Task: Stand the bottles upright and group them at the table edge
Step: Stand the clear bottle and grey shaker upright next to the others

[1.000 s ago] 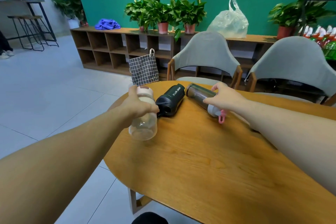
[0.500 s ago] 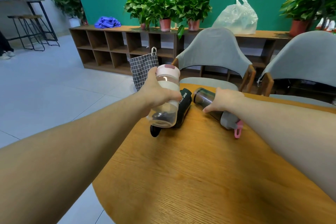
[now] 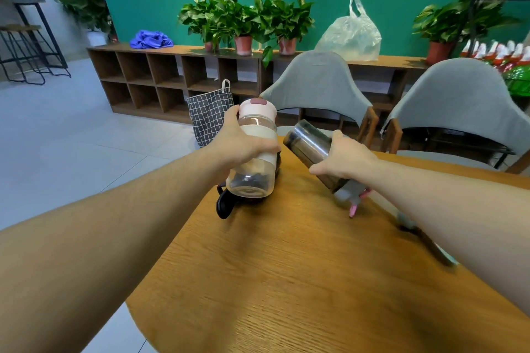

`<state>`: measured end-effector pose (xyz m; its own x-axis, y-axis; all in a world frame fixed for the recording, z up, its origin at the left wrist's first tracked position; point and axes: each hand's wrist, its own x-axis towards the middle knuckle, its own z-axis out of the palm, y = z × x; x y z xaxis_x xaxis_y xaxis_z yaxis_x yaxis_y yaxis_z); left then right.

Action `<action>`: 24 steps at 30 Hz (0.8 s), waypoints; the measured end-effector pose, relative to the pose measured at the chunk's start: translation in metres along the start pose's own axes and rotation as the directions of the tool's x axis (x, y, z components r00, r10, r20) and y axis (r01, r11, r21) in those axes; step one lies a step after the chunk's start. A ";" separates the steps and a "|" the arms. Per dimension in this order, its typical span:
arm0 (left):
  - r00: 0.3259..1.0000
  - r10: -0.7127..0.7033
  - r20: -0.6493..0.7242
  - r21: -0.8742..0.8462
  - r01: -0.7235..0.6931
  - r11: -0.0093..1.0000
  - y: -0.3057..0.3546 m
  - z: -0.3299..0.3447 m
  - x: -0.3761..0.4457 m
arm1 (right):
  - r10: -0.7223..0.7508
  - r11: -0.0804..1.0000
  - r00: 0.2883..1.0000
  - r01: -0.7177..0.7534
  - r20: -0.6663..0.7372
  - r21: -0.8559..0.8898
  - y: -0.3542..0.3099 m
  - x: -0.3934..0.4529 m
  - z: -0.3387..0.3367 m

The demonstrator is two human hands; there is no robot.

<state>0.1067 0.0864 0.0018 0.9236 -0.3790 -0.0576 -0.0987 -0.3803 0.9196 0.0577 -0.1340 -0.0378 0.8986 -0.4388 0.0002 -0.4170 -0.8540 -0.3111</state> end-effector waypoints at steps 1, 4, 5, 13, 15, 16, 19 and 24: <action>1.000 0.005 -0.007 -0.016 -0.005 1.000 0.004 0.001 -0.003 | -0.019 0.998 1.000 0.020 -0.014 0.061 0.003 -0.006 -0.005; 1.000 0.015 -0.011 -0.050 -0.016 0.999 0.017 0.003 -0.017 | -0.090 0.983 0.995 0.095 -0.043 0.157 0.010 -0.026 -0.023; 1.000 0.021 -0.008 -0.065 -0.022 0.998 0.022 0.004 -0.021 | -0.115 0.980 0.992 0.121 -0.048 0.161 0.012 -0.033 -0.029; 1.000 -0.010 0.013 -0.202 0.013 0.979 0.056 0.028 -0.063 | -0.286 0.950 0.940 0.303 -0.184 0.072 0.049 -0.103 -0.076; 0.998 -0.029 0.050 -0.255 0.041 0.966 0.064 0.041 -0.073 | -0.332 0.942 0.911 0.334 -0.246 -0.034 0.065 -0.123 -0.086; 0.997 -0.029 0.073 -0.271 0.048 0.961 0.067 0.048 -0.077 | -0.367 0.930 0.887 0.348 -0.279 -0.118 0.074 -0.132 -0.091; 0.984 -0.024 0.174 -0.351 0.084 0.933 0.074 0.072 -0.086 | -0.469 0.861 0.831 0.354 -0.299 -0.365 0.103 -0.155 -0.098; 0.923 -0.050 0.381 -0.498 0.251 0.830 0.082 0.125 -0.107 | -0.562 0.792 0.735 0.345 -0.379 -0.504 0.160 -0.194 -0.111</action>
<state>-0.0469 -0.0100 0.0350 0.7164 -0.6524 -0.2472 0.3340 0.0097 0.9425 -0.1979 -0.2164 0.0176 0.8430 0.0508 0.5355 -0.0891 -0.9686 0.2322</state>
